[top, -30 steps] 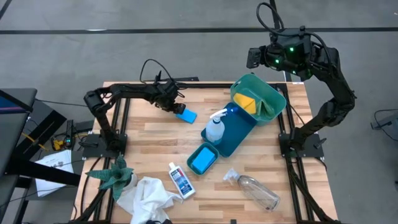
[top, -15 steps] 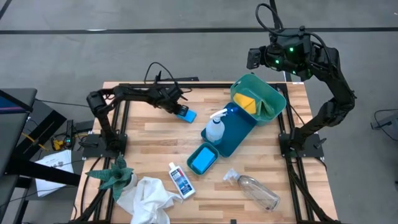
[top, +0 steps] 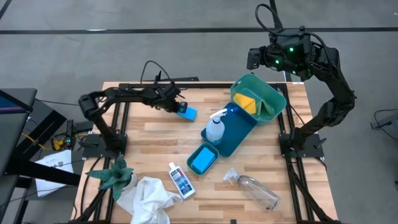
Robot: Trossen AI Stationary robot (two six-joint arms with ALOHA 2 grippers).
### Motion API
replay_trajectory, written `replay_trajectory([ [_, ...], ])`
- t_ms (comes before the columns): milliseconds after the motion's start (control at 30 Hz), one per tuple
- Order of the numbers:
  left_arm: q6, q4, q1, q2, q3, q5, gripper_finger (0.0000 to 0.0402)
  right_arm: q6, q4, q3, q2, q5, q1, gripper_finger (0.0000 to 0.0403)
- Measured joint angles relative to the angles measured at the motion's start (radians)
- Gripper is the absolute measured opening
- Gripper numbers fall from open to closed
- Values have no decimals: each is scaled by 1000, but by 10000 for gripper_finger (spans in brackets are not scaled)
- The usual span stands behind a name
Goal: Pick & Place Kitchen Items
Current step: Put the light blue sponge into the bottom green bin
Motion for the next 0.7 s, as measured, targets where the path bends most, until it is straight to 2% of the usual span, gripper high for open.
replay_trajectory([
  [200,-229,37,-11,-183,-159,-4,0,-74,0,0,0,19,-1,1],
  [333,-415,147,-50,-342,-257,-33,0,-128,0,0,0,43,-8,1],
  [567,-568,166,-147,-454,-261,-94,0,-229,1,0,0,44,-36,1],
  [700,-531,162,-203,-507,-261,-100,0,-259,1,0,0,26,-42,1],
])
